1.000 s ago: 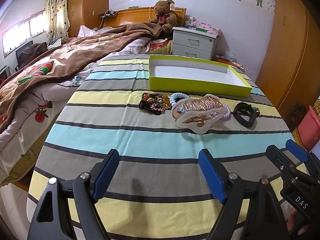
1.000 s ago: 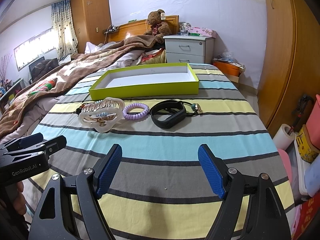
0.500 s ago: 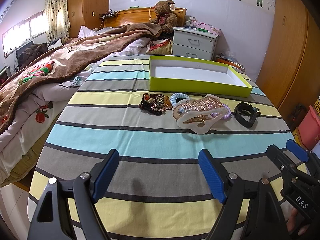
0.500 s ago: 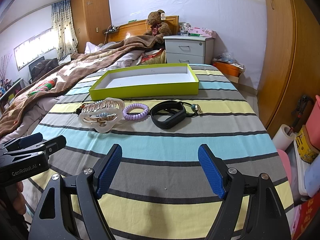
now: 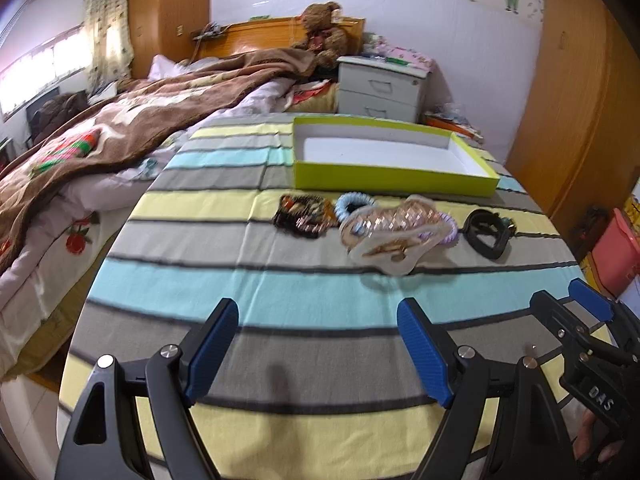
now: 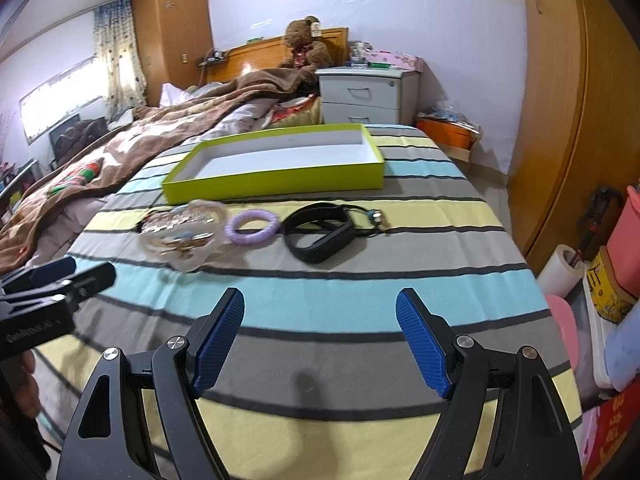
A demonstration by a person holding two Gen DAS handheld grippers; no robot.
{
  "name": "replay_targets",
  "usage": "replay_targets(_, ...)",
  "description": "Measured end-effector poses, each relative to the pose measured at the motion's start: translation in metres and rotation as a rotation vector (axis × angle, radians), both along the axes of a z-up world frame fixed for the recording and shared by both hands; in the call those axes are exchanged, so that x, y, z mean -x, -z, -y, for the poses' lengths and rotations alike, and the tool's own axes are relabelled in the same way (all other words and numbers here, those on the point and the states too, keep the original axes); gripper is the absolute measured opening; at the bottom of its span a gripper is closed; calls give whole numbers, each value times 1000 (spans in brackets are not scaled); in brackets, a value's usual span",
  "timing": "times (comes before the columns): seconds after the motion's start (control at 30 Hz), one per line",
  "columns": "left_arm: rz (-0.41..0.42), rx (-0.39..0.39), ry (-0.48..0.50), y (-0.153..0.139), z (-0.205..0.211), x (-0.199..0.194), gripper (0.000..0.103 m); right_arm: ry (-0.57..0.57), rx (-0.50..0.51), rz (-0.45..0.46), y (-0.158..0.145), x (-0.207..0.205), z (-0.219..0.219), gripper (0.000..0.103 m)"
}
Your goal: Organize jewelry
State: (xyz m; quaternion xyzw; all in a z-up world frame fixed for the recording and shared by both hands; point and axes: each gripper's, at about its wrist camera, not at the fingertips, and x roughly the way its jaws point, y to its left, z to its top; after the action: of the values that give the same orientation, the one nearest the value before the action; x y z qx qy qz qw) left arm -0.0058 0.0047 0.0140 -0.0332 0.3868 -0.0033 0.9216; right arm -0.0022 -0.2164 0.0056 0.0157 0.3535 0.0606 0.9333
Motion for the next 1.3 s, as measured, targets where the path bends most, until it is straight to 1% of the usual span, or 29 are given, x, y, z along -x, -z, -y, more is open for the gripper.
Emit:
replay_targets(0.07,16,-5,41,-2,1,-9,83,10,1,-15,2,-8,3,78)
replay_targets(0.13,12,-27,70,-1,2,-21,83,21,3,-16,2,-16,6,78)
replay_targets(0.2,27,-34,130,-2,5,-31,83,27,7,-19,1,-23,9,78)
replay_targets(0.33,32,-39,219,-3,13,-51,83,31,5,-22,1,-31,10,78)
replay_targets(0.47,26,-99,269,0,22,-68,83,28,10,-32,2,-40,9,78)
replay_targets(0.53,25,-91,306,1,28,-72,83,29,10,-40,3,-43,9,78)
replay_targets(0.63,-2,-68,346,5,34,-78,83,27,0,-58,6,-50,9,78)
replay_targets(0.73,-16,-84,377,8,44,-81,83,30,-7,-75,8,-57,10,78)
replay_targets(0.8,-18,-79,403,8,49,-81,83,34,-18,-92,11,-63,11,78)
replay_targets(0.87,-27,-66,416,7,52,-82,73,33,-23,-106,13,-68,11,78)
replay_targets(0.9,-32,-62,416,8,52,-82,71,36,-20,-113,13,-70,11,78)
replay_targets(0.97,-51,-51,409,9,52,-83,63,38,-14,-122,15,-74,10,78)
replay_targets(1.0,-56,-44,409,9,51,-84,60,43,-11,-130,16,-77,10,78)
replay_targets(1.07,-68,-39,406,11,51,-85,50,45,-10,-138,17,-80,9,78)
replay_targets(1.17,-84,-33,402,14,50,-86,43,54,-7,-147,19,-85,8,78)
replay_targets(1.23,-86,-37,393,15,51,-87,42,61,-4,-157,21,-88,8,78)
replay_targets(1.3,-92,-27,386,15,50,-87,41,72,1,-156,22,-88,10,71)
